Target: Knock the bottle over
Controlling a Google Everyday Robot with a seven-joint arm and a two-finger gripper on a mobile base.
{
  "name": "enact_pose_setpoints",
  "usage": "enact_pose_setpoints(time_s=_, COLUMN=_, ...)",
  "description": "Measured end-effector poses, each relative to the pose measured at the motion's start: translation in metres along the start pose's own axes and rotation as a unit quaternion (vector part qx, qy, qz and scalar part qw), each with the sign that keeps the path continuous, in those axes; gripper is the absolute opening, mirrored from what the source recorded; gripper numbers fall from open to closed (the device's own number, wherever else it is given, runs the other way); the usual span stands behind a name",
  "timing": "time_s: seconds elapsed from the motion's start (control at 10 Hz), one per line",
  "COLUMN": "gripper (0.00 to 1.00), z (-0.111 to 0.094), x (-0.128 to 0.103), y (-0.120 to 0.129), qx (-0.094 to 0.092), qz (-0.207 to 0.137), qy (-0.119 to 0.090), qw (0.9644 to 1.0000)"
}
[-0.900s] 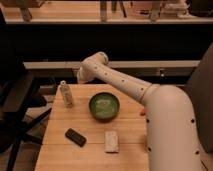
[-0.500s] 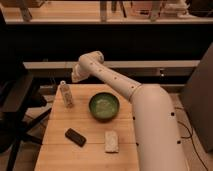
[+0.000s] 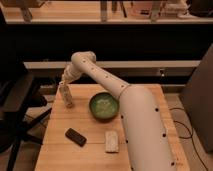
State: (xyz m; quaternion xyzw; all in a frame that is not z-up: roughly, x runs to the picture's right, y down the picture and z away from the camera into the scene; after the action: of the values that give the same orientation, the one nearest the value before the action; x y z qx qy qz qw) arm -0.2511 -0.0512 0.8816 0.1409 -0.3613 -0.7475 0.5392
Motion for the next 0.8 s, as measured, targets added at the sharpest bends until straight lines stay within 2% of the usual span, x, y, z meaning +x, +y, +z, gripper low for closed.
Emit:
enact_pose_setpoints(time_s=0.3, gripper=0.00, z=-0.025, x=-0.029, y=-0.022, qx=0.010, qz=-0.014, qy=-0.020, qw=0.9997)
enact_pose_setpoints(time_s=0.4, gripper=0.00, z=-0.033, x=-0.036, y=-0.026, qx=0.009, qz=-0.014, qy=-0.029, qw=0.9994)
enact_pose_setpoints(time_s=0.5, gripper=0.05, z=-0.041, x=-0.044, y=-0.029, qx=-0.002, qz=-0.011, qy=-0.041, qw=0.9991)
enact_pose_setpoints(time_s=0.6, gripper=0.07, z=-0.045, x=-0.047, y=-0.029, qx=-0.010, qz=-0.011, qy=-0.045, qw=0.9989)
enact_pose_setpoints(time_s=0.8, gripper=0.01, z=-0.037, x=-0.056, y=-0.032, qx=-0.002, qz=-0.020, qy=-0.039, qw=0.9991)
